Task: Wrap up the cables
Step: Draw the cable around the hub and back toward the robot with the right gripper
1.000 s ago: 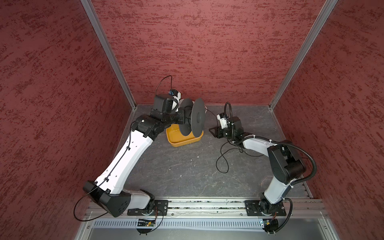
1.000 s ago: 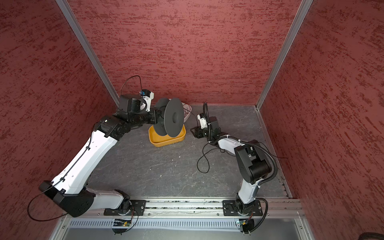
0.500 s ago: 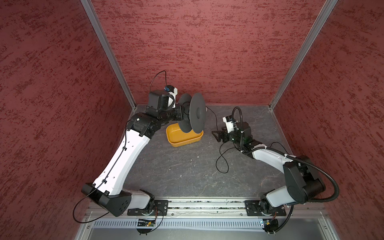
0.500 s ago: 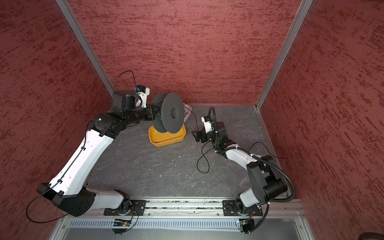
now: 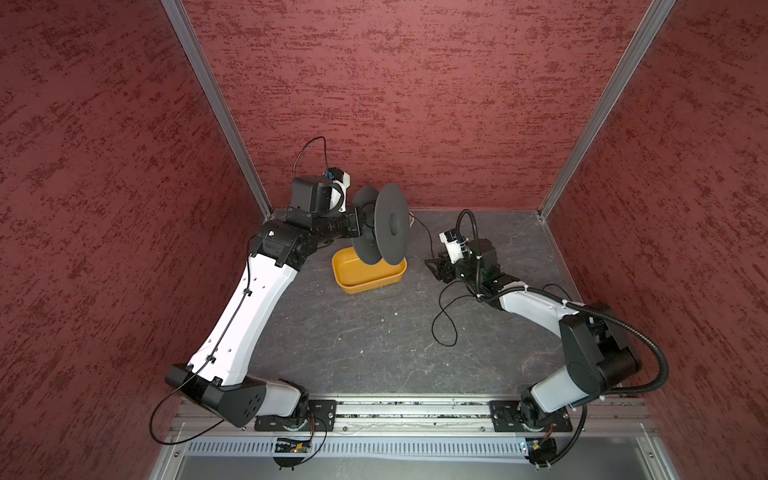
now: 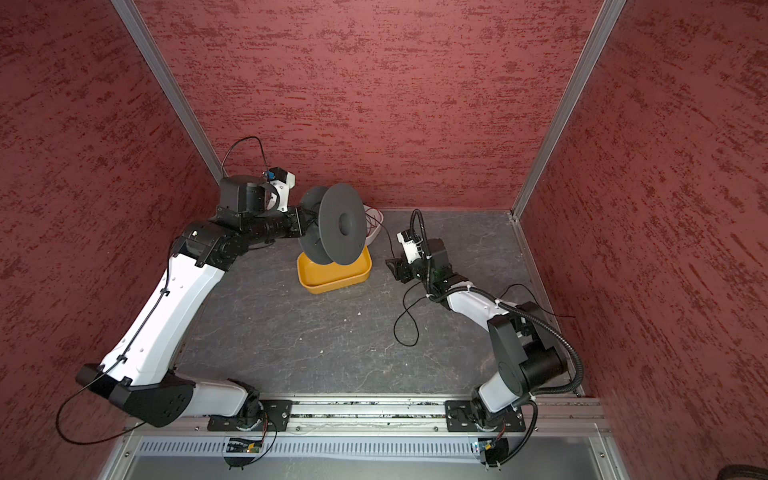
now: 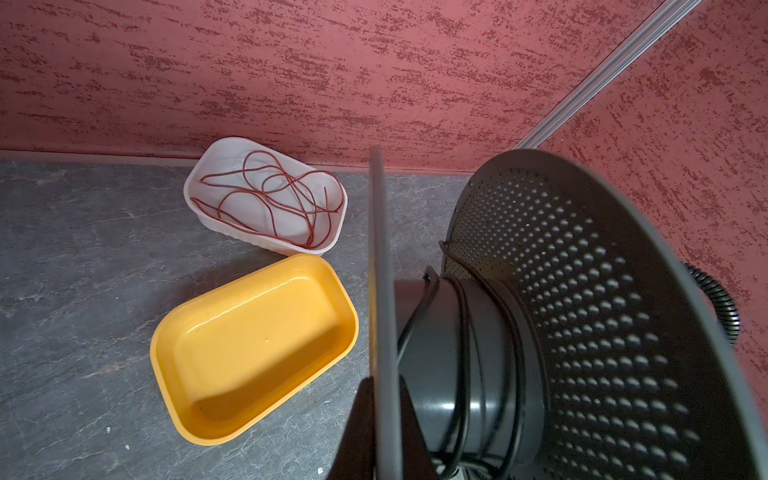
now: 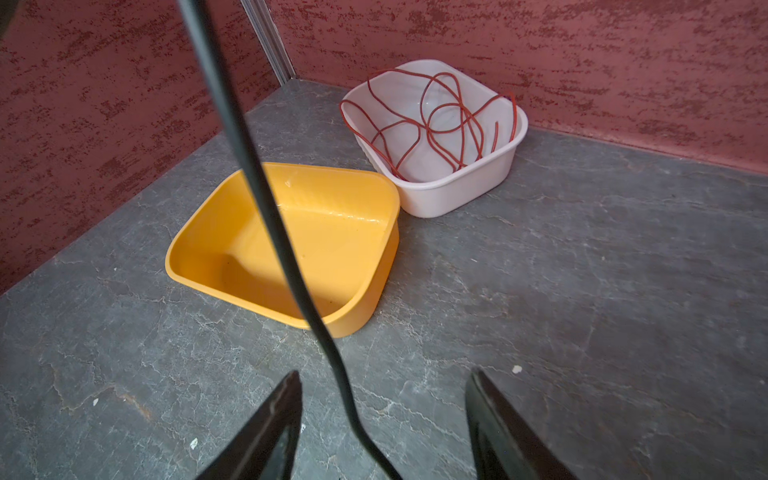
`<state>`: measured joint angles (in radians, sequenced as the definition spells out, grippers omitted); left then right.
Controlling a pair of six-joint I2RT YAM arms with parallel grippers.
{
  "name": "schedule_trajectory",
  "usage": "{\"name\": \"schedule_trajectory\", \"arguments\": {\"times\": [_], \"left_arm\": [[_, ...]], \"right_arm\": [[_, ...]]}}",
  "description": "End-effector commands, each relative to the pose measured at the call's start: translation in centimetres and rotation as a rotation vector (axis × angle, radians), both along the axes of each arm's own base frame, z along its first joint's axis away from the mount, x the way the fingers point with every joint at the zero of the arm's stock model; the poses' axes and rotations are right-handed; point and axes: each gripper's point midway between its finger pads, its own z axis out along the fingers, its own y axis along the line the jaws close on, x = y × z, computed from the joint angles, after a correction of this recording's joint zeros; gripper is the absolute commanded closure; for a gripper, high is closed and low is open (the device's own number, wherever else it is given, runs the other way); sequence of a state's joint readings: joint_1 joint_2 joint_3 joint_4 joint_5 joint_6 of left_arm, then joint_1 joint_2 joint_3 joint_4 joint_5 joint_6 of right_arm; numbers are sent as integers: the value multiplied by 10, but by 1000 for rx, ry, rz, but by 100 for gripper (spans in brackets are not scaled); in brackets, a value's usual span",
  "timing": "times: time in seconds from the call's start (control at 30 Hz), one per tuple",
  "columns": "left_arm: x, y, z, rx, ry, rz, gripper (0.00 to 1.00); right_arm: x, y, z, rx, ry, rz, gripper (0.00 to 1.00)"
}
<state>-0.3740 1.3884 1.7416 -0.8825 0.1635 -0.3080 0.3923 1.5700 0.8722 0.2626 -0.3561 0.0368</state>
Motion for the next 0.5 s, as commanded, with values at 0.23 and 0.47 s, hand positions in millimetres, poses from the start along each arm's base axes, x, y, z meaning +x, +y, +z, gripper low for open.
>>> {"name": "schedule_trajectory", "arguments": {"times": [0.23,0.47], "left_arm": [[-2,1,34,-83,-73,-14,100],[0,4,31,-93,-65,-7,100]], "right_arm": [[9,7,-5,2,-18,24,56],[10,8,-13,2,7,17,80]]}}
